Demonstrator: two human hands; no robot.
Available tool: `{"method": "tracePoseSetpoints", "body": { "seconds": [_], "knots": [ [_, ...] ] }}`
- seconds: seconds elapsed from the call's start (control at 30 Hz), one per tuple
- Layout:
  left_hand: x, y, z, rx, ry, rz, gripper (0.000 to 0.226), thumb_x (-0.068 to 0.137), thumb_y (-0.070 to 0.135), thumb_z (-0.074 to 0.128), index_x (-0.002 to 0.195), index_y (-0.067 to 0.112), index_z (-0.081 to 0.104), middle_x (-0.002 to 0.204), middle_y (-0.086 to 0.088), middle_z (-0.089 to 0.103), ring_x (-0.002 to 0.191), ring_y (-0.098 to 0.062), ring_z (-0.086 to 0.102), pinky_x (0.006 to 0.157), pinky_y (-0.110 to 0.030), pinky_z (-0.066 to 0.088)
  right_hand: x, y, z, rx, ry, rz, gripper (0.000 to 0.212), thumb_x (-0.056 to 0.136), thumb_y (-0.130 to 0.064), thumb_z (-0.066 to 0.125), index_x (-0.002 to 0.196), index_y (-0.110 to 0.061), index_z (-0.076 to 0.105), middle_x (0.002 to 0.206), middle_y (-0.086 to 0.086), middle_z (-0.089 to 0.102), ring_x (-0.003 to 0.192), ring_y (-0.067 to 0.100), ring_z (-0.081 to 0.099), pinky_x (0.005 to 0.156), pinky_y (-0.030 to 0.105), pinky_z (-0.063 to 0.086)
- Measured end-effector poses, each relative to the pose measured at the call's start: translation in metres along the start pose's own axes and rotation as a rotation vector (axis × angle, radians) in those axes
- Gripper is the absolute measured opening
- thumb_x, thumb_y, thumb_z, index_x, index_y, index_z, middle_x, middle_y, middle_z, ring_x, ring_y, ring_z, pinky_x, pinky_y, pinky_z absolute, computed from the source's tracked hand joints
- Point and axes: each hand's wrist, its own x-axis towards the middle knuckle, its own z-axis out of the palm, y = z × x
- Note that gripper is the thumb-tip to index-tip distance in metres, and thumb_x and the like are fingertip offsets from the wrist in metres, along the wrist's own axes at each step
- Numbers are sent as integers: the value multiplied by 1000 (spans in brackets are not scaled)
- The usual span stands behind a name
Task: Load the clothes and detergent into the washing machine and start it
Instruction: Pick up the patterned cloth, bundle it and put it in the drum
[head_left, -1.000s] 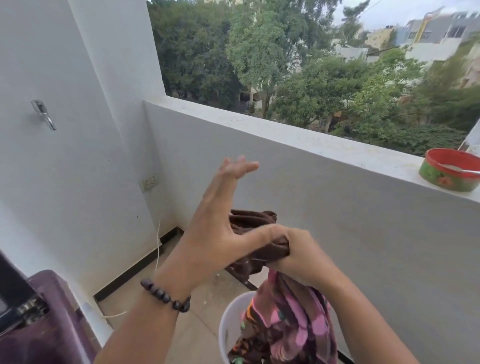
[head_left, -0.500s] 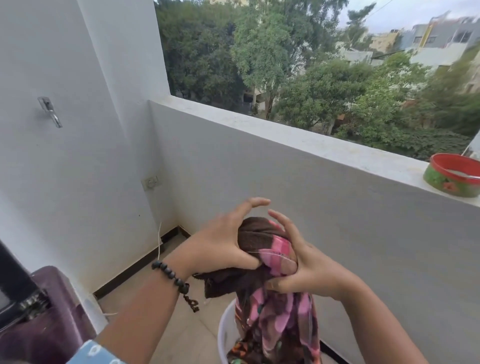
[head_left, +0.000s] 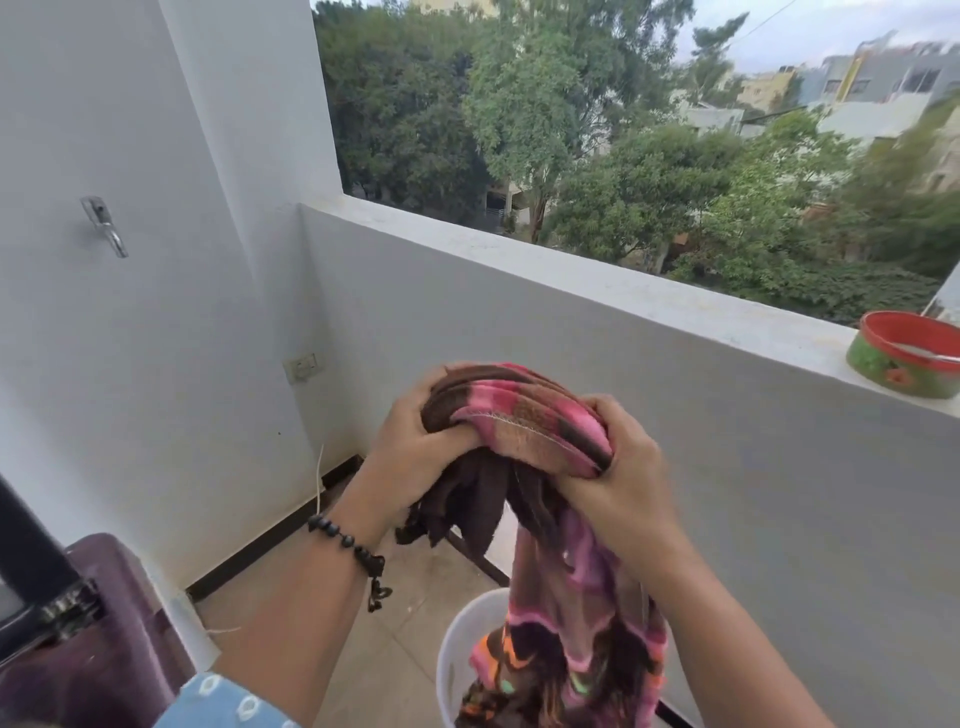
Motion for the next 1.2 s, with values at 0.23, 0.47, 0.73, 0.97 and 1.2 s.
{"method": "tracePoseSetpoints", "body": {
  "seconds": [0.23,0.47,0.73,0.97,1.2],
  "knots": [
    [2,8,14,-619,358,-77,49,74,24,78,116,6,60,90,-7,70,85,-22,69,68,-35,58,-17,1,9,513,-359,176,96,63,-43,83,143,-44,31,127,-26,56,119,0,57,94,19,50],
    [-6,0,45,-845,581,-212,90,62,48,82,136,7,51,131,-22,59,118,-36,60,95,-53,52,-24,-3,34,760,-299,374,107,53,-50,92,143,-22,40,133,1,62,122,19,60,100,38,51],
    [-27,-25,29,-362,257,-136,101,60,39,79,147,17,33,123,7,65,118,-7,59,93,-24,51,0,12,2,546,-101,373,73,66,8,65,128,-30,54,108,3,70,102,20,69,85,37,59],
    [-33,18,3,469,-69,30,141,54,57,88,141,57,-24,161,20,-12,142,17,2,121,-31,20,20,11,-25,-92,-282,1,64,69,-11,68,124,-39,53,110,-10,60,104,8,59,91,36,51],
    [-12,28,23,1035,-236,84,138,66,56,78,135,50,-41,111,14,65,120,-15,56,115,-65,-9,19,-7,-14,-326,-391,-182,82,72,-18,72,142,-35,35,129,-8,52,120,14,49,100,29,42]
  ]
}}
